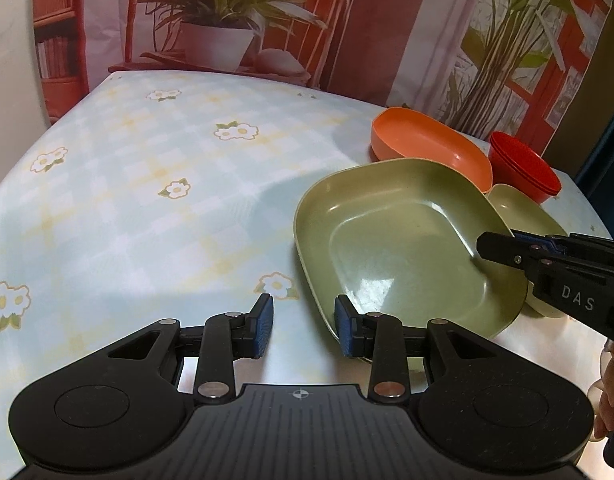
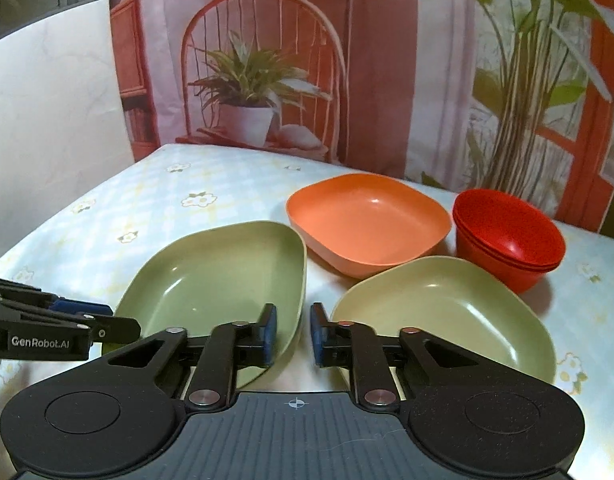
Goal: Organize plates and bowls
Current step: 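Lower both grippers to the rim of one green plate, then grip and lift the green plate with the left gripper while the right gripper holds it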
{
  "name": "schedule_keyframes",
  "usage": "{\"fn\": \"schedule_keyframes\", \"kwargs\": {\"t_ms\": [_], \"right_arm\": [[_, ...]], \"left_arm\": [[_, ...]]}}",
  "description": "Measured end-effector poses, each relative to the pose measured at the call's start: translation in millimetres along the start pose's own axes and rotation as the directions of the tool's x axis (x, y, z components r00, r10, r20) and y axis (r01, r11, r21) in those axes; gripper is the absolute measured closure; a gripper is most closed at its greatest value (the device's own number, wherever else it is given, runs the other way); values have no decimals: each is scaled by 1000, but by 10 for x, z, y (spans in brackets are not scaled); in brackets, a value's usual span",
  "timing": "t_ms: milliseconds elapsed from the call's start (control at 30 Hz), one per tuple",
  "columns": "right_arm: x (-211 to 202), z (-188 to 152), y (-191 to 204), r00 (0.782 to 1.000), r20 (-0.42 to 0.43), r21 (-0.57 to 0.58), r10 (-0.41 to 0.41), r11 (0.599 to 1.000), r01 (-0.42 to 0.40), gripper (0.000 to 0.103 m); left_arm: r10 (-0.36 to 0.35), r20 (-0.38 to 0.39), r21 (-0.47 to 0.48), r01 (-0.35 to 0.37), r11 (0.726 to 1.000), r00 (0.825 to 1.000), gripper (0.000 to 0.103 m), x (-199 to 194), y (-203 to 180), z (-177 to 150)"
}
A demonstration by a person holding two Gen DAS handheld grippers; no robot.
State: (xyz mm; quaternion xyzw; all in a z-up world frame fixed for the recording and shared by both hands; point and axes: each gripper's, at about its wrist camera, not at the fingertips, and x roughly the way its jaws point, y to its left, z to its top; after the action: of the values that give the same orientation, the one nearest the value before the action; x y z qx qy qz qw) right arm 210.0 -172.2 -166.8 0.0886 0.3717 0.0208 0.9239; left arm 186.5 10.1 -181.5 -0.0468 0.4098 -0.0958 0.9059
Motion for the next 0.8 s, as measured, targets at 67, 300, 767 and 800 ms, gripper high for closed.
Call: {"fn": "schedule_keyframes", "kwargs": {"t_ms": [67, 300, 767, 800], "right_arm": [[-2, 2, 10, 1000, 2, 3, -2, 1000, 2, 93], [-30, -53, 21, 1000, -3, 20, 18, 1000, -18, 94], [-139, -111, -20, 1000, 10, 51, 24, 998, -25, 94], [-155, -105, -26, 1000, 15, 54, 24, 998, -25, 94]], "left_arm": [[-7, 1, -1, 7, 1000, 1000, 69, 7, 4, 2], [-72, 8, 2, 72, 997, 997, 70, -15, -45, -8], [-73, 42, 23, 72, 997, 996, 70, -138, -65, 23], [-74, 46, 28, 73, 997, 996, 70, -152, -70, 28]]}}
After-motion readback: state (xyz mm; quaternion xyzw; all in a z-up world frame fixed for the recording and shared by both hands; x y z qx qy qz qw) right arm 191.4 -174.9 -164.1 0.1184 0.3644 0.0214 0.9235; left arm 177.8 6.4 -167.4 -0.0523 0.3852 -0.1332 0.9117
